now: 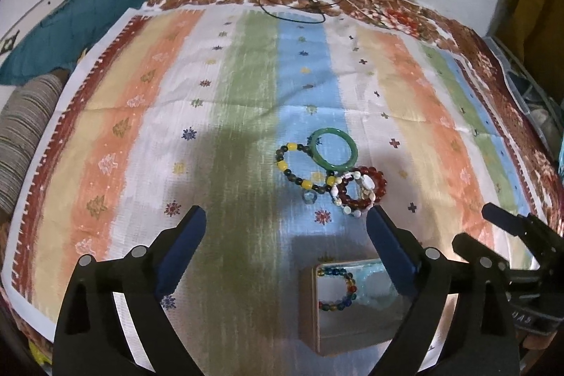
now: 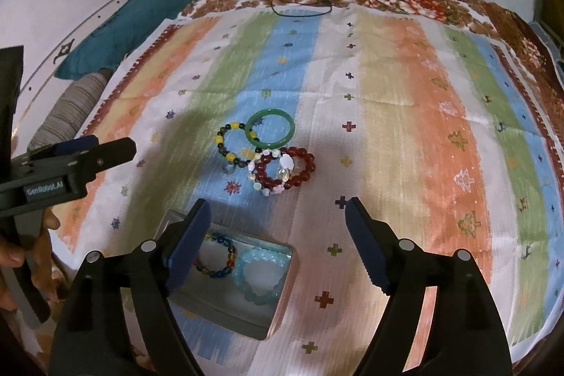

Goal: Organize jewelry
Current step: 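Lower both bracelets into the tin box and open both tools, then move both open tools back over the remaining bracelets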

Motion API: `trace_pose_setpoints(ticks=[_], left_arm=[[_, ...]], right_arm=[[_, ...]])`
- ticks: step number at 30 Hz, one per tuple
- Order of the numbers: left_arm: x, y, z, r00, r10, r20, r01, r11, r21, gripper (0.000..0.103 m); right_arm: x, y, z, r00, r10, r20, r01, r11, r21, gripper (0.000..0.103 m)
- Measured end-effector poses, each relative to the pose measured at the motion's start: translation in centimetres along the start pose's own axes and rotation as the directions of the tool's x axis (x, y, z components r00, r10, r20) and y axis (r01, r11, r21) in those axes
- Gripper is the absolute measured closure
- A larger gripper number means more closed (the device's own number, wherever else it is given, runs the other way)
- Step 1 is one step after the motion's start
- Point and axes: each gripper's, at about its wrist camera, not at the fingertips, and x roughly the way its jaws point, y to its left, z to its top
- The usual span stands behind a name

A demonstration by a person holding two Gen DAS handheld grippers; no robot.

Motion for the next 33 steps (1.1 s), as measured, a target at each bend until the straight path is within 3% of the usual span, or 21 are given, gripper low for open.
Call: trace_pose_setpoints(ticks=[13, 33], left_arm=[[2.4, 0.6, 1.3, 0.998, 0.058, -0.022, -0.058, 0.998, -0.015, 0.011], [5.8, 0.4, 2.7, 0.995, 0.083, -0.057, -0.082, 0.997, 0.005, 0.011]], right_arm=[[2.6, 0.4, 1.0, 0.999, -0.011, -0.052, 0.009, 1.0, -0.029, 0.024], [6.2, -0.4, 2.2, 0.992, -0.044, -0.117, 0.042, 0.999, -0.015, 0.024]])
